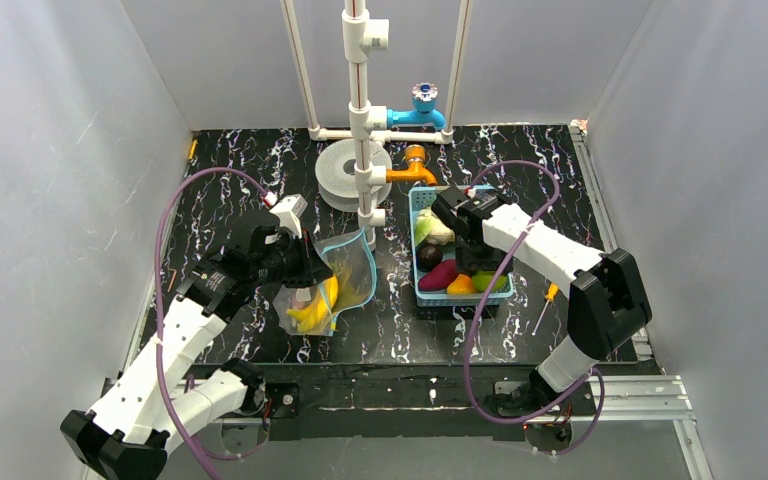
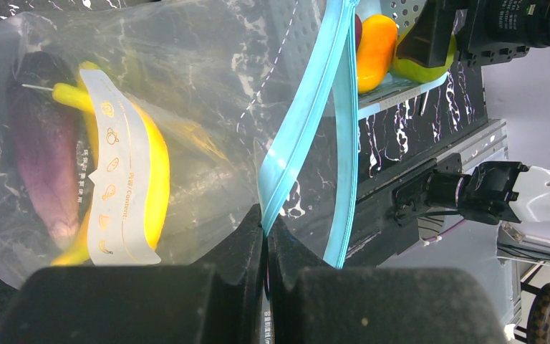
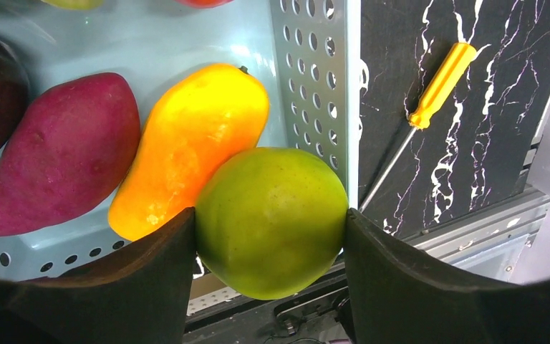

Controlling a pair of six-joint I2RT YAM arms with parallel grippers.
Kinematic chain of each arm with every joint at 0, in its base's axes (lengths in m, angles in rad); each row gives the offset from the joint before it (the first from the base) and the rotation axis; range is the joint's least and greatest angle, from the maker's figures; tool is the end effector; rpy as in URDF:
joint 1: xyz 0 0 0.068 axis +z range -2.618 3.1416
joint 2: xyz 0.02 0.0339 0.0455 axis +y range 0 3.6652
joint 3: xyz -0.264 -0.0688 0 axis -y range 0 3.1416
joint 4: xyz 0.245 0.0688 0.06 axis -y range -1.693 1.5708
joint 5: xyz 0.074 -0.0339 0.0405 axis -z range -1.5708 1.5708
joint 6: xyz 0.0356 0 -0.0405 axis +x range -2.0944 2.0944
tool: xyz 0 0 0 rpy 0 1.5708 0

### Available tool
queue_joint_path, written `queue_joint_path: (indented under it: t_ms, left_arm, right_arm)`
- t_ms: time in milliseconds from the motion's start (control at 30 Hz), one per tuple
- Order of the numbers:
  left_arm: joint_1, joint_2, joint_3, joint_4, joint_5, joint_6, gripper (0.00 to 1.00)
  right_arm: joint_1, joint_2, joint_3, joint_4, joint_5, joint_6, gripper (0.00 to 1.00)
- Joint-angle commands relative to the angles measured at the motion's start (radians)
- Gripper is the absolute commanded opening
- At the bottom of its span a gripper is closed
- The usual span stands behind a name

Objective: Place the food in the zip-top bag and seal the zipper
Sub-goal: Pick up the fake fruit from the zipper food storage bag.

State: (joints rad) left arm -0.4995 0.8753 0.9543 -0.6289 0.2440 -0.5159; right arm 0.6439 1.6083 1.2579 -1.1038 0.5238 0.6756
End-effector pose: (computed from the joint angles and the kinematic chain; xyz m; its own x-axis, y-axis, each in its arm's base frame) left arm 0.1564 -0.0951 0.3386 -0.7175 -0.1538 -0.6793 0.3353 0.7786 -0.5304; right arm 0.2449 0.1615 0.2455 -0.9158 -0.0103 -0.4014 0.1274 0.9405 -0.3149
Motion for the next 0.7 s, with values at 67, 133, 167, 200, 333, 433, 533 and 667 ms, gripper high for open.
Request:
queue_joint_path:
  t_ms: [67, 133, 167, 200, 333, 433, 533, 667]
  left_arm:
    - [-0.002, -0.018, 0.013, -0.011, 0.003, 0.013, 0.00]
    - [-0.002, -0.020, 0.014, -0.012, 0.004, 0.013, 0.00]
    - [-0.002, -0.020, 0.014, -0.013, 0.003, 0.013, 0.00]
    - [-0.002, -0.021, 0.014, -0.014, 0.003, 0.013, 0.00]
    - [-0.002, -0.022, 0.016, -0.014, 0.006, 0.011, 0.00]
    - [-0.002, -0.020, 0.019, -0.014, 0.008, 0.012, 0.00]
    - [-0.002, -0.019, 0.021, -0.014, 0.009, 0.013, 0.00]
    - [-0.002, -0.017, 0.022, -0.013, 0.013, 0.012, 0.00]
  right_arm:
    - [0.010, -0.058, 0.017, -0.003, 0.030, 0.001, 0.31]
    - [0.018, -0.071, 0.026, -0.001, 0.041, 0.003, 0.24]
    - [0.023, -0.084, 0.029, 0.001, 0.047, 0.004, 0.22]
    - [0.029, -0.099, 0.031, 0.007, 0.054, 0.005, 0.19]
    - [0.052, -0.179, 0.025, 0.068, 0.060, -0.001, 0.10]
    - [0.054, -0.269, -0.014, 0.167, 0.004, -0.014, 0.05]
    - [0.054, -0.365, -0.078, 0.305, -0.101, -0.023, 0.01]
    - [0.054, -0.502, -0.201, 0.590, -0.359, -0.052, 0.01]
